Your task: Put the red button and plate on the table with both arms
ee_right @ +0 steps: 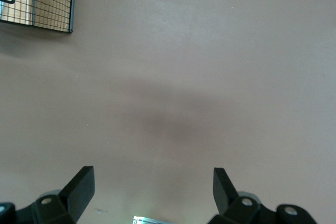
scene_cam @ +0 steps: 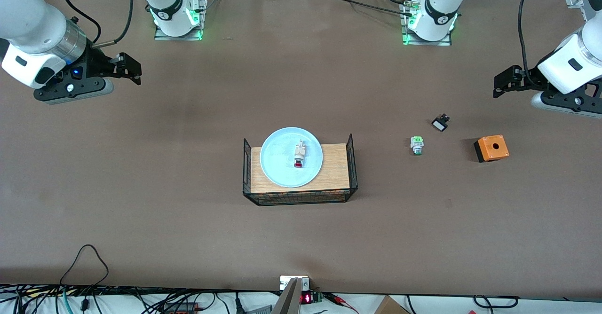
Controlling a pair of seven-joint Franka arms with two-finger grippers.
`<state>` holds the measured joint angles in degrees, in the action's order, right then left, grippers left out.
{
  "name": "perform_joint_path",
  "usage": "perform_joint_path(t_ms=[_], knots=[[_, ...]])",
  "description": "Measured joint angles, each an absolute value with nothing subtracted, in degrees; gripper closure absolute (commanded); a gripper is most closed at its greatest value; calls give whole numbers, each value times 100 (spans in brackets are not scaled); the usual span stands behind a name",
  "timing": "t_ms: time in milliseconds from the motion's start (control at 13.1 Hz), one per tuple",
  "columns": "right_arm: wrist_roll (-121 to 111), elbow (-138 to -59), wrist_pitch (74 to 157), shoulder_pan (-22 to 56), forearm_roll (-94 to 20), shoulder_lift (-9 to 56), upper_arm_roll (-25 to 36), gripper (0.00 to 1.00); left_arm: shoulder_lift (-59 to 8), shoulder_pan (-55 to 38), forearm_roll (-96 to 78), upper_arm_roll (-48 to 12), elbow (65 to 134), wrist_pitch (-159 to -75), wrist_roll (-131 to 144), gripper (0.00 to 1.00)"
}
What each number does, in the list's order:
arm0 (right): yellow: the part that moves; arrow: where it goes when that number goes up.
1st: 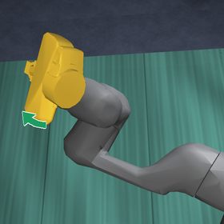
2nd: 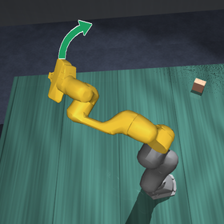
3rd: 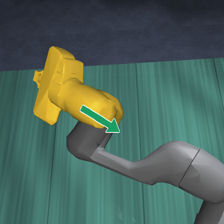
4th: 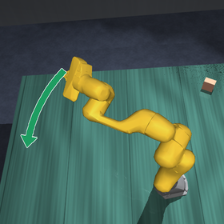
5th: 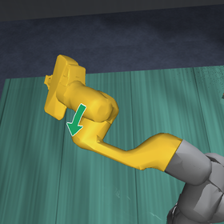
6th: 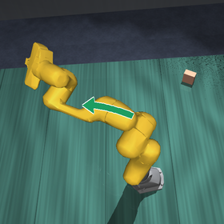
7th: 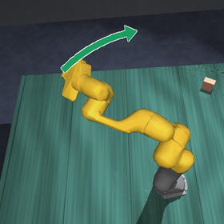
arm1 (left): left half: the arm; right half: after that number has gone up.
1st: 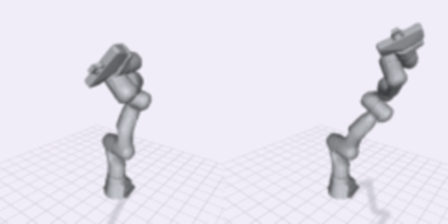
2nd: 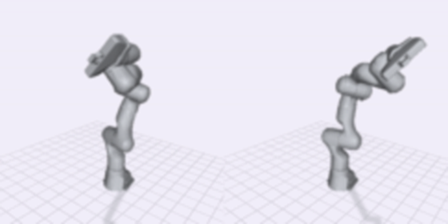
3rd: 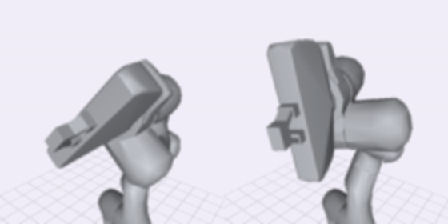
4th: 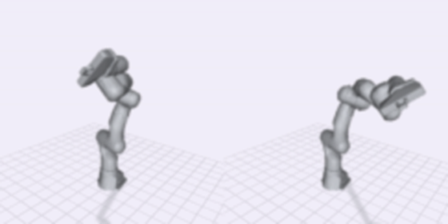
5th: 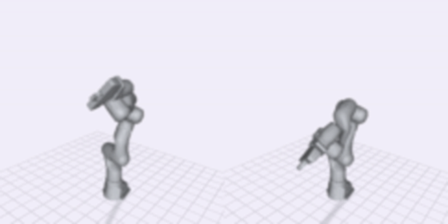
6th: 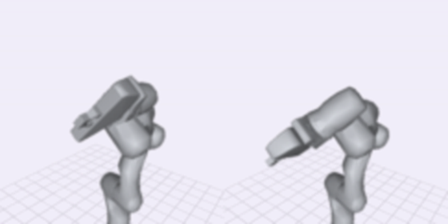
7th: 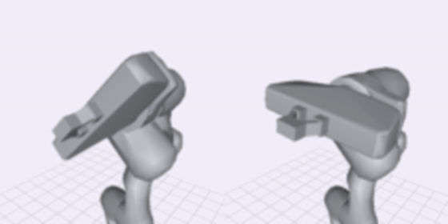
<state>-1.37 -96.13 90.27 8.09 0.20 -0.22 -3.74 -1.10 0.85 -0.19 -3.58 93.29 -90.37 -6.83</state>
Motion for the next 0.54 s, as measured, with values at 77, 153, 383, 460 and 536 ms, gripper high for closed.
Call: perform_joint_path(t_ms=[77, 153, 383, 460, 536], knots=[[-146, -9620, 9027, 819, -10, -20, -374, 0, -110, 85, -19, -358, 9329, -9034, -683, 0], [-152, -9622, 9027, 831, -19, -18, -374, 0, -110, 85, -19, -358, 9328, -9031, -683, 0], [-167, -9622, 9021, 918, -26, -20, -375, 0, -110, 85, -19, -363, 9325, -9026, -601, 0], [-168, -9622, 9023, 938, -30, -19, -375, 0, -110, 84, -19, -380, 9324, -9025, -586, 0], [-171, -9622, 9038, 966, -38, -16, -375, 0, -111, 84, -19, -413, 9318, -9025, -574, 0]])
